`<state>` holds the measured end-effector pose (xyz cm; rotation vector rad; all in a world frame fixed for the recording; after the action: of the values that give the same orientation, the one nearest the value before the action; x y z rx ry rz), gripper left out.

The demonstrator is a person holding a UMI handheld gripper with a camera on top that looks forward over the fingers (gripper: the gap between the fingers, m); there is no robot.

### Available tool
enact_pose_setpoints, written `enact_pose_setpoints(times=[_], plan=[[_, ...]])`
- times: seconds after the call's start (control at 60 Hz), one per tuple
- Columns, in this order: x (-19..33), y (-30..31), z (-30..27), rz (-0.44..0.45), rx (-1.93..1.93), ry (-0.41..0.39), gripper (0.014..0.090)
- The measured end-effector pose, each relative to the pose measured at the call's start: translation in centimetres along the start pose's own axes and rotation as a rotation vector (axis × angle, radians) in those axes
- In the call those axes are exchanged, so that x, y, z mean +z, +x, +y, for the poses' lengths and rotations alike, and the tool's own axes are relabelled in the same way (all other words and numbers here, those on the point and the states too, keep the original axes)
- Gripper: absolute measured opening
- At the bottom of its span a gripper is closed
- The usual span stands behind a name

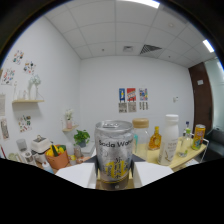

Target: Make me a cup of Mojito.

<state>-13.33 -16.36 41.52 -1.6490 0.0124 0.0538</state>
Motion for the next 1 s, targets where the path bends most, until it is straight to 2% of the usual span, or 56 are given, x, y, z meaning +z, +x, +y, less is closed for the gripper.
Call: enact_pose_setpoints(times=[0.1, 0.2, 0.317, 0.5, 0.7, 1.0], plan=[[-2.5, 1.5, 2.9, 0.0, 0.004, -0.012, 0.0506], [-3.9, 3.5, 7.9, 0.004, 0.055, -0.07, 0.0503], [-4.4, 5.3, 14.1, 0.025, 0.116, -0.142, 0.0505], [-4.6, 7.5, 21.0, 0.052, 0.311, -0.198, 0.0504], [-4.0, 8.7, 22.7, 0.028, 0.758, -0.173, 0.0504], [-2.5, 9.9, 20.0, -0.065, 1.38, -0.079, 0.0505]])
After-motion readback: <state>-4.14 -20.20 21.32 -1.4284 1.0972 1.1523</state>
